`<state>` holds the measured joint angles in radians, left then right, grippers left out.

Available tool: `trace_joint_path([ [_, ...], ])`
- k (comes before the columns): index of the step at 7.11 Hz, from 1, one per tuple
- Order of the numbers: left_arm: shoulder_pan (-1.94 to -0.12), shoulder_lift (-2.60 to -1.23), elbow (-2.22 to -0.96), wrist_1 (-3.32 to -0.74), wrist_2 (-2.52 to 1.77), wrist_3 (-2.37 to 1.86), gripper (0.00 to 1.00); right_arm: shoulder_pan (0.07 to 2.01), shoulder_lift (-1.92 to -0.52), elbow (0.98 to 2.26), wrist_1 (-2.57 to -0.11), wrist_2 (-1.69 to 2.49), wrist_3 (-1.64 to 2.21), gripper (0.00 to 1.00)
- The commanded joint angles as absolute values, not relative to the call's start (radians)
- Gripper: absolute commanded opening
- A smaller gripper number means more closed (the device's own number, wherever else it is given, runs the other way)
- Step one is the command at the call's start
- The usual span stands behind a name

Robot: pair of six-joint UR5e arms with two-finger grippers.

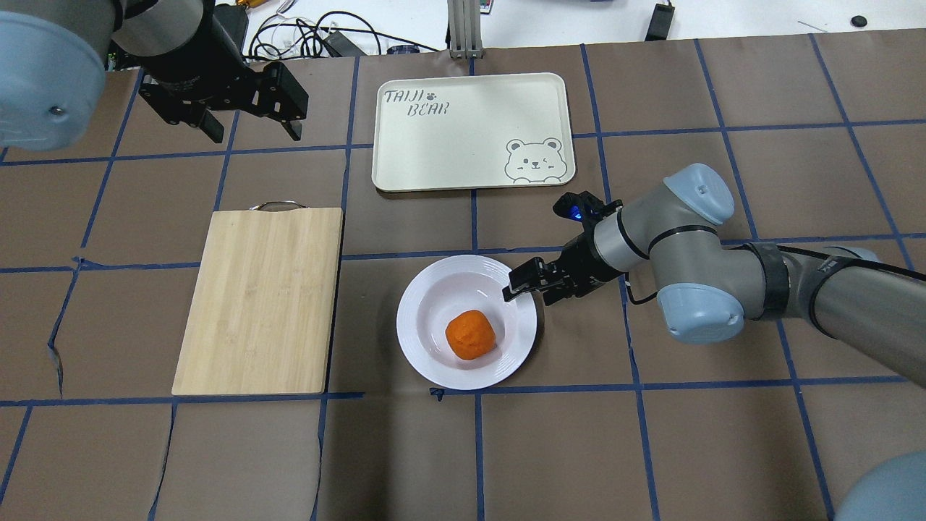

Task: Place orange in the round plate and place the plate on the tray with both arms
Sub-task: 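Lower the right gripper and grip the rim of the white bowl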

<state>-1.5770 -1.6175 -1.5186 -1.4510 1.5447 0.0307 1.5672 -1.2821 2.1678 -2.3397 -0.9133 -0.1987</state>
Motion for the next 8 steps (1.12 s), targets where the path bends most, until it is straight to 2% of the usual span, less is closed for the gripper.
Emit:
trace_joint_path([
  [1, -1.577, -1.615, -1.519, -1.451, 1.545, 0.031, 1.0, 1.583, -1.247, 2.168, -2.344, -0.913, -0.193, 0.92],
  [5, -1.577, -1.614, -1.519, -1.454, 1.546, 0.031, 1.0, 1.583, -1.241, 2.166, -2.362, -0.914, -0.192, 0.73],
  [6, -1.577, -1.614, -1.517, -1.454, 1.545, 0.031, 1.0, 1.583, -1.239, 2.166, -2.387, -0.925, -0.193, 0.4],
  [8, -1.577, -1.614, -1.519, -1.454, 1.546, 0.031, 1.0, 1.583, -1.239, 2.164, -2.387, -0.925, -0.196, 0.0],
])
